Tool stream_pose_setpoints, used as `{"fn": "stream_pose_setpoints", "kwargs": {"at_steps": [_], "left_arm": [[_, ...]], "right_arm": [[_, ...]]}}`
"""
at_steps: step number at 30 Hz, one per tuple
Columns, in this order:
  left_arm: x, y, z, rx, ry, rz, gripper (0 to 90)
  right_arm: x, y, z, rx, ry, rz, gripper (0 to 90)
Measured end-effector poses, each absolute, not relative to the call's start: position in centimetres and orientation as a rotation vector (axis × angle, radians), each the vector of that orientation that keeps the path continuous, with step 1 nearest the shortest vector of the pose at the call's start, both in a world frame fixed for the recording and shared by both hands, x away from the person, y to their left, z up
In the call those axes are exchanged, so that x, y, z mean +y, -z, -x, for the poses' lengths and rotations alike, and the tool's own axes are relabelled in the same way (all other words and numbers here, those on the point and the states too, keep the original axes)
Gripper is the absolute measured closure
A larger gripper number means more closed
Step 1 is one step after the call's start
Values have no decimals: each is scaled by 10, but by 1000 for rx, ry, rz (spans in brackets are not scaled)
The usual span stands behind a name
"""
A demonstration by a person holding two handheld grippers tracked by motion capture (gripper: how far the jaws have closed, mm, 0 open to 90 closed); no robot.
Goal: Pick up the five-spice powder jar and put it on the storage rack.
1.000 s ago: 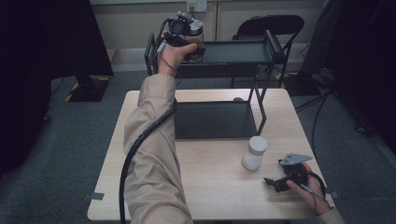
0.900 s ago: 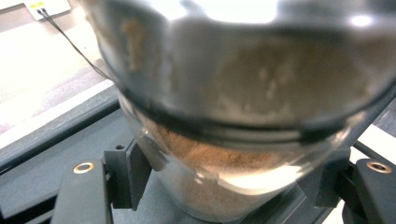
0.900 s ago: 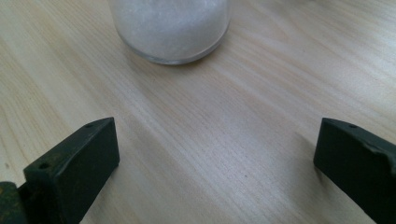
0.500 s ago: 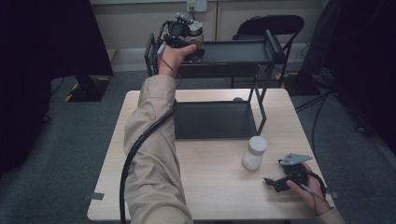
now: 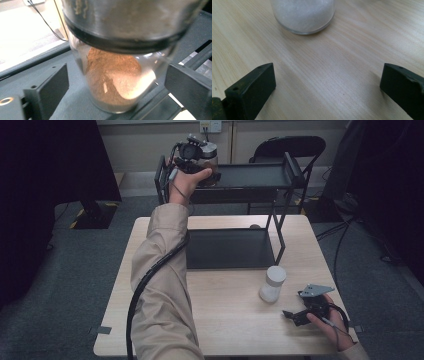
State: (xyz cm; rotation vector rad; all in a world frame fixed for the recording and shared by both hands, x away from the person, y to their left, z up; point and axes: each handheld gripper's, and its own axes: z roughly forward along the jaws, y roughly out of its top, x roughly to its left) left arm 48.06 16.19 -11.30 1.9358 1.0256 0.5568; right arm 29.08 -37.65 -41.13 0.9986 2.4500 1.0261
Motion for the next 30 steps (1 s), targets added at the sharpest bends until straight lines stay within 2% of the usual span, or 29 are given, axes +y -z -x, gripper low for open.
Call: {"fn": "stream_pose_setpoints", "kwargs": {"at_steps": [2,17,30], "left_arm": [[162,113,-475,1012,-564,-1932,3],[172,121,-439,1003,-551,-1882,30],[174,145,-419,965,-553,-1880,38]], "right_arm": [[-376,411,-291,2450,-1026,-999,0],[-376,411,-291,2449,-1026,-998,0],[-377,412,-291,2449,-1027,-997,0]]}}
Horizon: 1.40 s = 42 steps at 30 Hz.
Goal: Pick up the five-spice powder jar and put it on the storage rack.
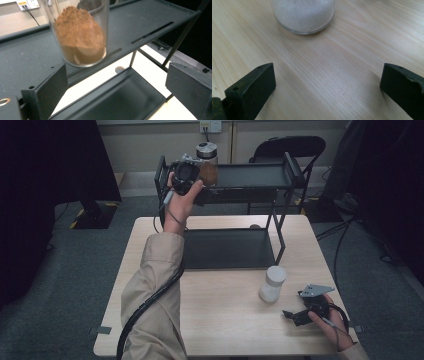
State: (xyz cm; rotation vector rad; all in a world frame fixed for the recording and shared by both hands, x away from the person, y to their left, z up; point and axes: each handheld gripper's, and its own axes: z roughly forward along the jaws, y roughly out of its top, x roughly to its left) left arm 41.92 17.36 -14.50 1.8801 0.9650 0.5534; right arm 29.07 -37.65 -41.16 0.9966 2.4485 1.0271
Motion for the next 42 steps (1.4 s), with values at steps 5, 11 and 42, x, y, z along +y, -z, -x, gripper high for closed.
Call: {"fn": "stream_pose_setpoints", "kwargs": {"at_steps": [5,11,42], "left_arm": [[174,155,-414,956,-544,-1881,43],[174,167,-408,950,-530,-1878,44],[195,258,-385,975,-480,-1849,48]], "right_arm": [[-377,412,-291,2449,-1027,-997,0],[-377,412,-291,2449,-1026,-996,0],[-377,412,-291,2447,-1028,-996,0]]}}
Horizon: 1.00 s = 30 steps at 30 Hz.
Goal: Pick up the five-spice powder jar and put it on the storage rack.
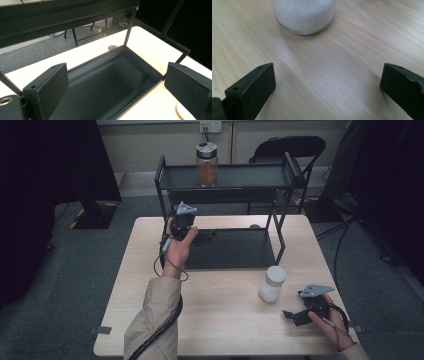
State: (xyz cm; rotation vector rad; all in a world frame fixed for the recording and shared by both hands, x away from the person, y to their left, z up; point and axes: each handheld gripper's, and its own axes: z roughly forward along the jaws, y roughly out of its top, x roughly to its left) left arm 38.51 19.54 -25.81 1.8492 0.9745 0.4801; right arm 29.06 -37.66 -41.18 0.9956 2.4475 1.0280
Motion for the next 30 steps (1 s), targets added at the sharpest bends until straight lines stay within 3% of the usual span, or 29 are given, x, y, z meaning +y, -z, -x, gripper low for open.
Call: {"fn": "stream_pose_setpoints", "kwargs": {"at_steps": [30], "left_arm": [[205,339,-364,967,-412,-1866,50]], "right_arm": [[-377,412,-291,2449,-1027,-995,0]]}}
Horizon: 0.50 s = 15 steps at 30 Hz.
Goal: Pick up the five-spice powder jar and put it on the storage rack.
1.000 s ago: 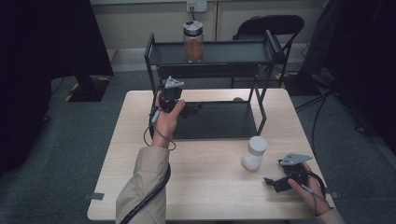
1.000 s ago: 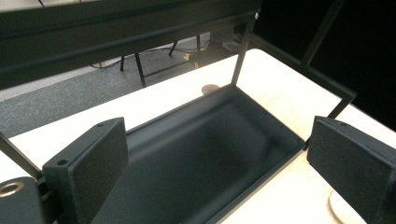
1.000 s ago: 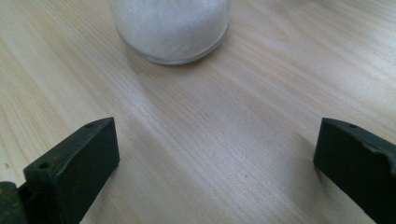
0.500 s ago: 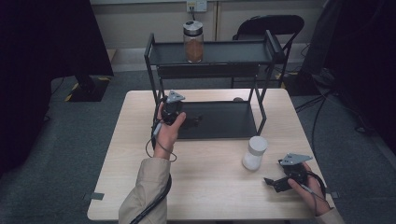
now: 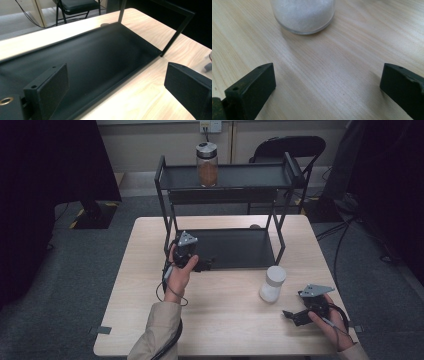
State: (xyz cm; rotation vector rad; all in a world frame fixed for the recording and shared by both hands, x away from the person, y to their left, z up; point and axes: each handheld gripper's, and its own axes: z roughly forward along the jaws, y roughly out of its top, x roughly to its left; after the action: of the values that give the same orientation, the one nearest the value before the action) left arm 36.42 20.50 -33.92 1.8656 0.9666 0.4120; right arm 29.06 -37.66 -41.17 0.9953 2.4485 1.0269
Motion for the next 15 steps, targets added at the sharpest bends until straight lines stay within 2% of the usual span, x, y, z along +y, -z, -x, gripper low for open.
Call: {"fn": "stream_pose_setpoints", "kwargs": {"at_steps": [15], "left_arm": [[212,378,-350,1004,-375,-1887,50]], "right_arm": [[-377,412,-291,2448,-1027,-995,0]]}}
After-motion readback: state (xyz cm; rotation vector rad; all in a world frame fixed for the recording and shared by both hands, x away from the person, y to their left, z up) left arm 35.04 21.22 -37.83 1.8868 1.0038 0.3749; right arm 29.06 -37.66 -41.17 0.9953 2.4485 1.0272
